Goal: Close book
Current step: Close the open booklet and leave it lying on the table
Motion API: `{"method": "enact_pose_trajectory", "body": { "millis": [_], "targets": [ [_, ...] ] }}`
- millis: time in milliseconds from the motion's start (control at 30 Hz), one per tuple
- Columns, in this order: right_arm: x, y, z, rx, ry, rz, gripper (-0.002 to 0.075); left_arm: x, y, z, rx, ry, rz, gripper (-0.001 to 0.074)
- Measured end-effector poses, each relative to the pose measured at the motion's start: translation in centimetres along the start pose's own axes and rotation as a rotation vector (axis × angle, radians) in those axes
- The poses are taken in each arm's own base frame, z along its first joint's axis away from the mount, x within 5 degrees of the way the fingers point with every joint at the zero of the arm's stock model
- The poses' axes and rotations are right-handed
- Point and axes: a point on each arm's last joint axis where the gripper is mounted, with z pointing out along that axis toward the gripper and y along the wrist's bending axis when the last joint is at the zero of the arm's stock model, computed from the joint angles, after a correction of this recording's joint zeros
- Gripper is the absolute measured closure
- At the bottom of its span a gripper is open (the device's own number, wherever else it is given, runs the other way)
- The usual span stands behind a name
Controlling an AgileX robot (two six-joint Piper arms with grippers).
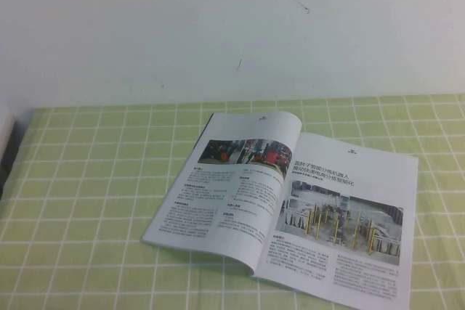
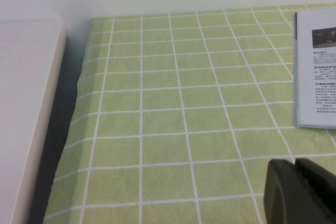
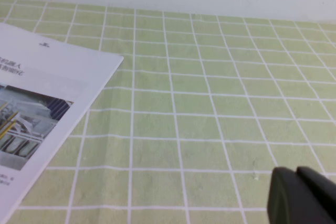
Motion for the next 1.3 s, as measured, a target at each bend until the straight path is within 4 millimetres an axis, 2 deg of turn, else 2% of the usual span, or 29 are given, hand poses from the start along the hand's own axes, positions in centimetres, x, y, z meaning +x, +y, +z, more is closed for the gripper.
{"method": "enact_pose_trajectory", "body": {
  "millis": [1300],
  "targets": [
    [-0.04, 0.29, 0.0, -0.054, -0.007, -0.02, 0.0729, 0.0, 0.0, 0.0, 0.0, 0.0, 0.0, 0.0738]
  ]
}}
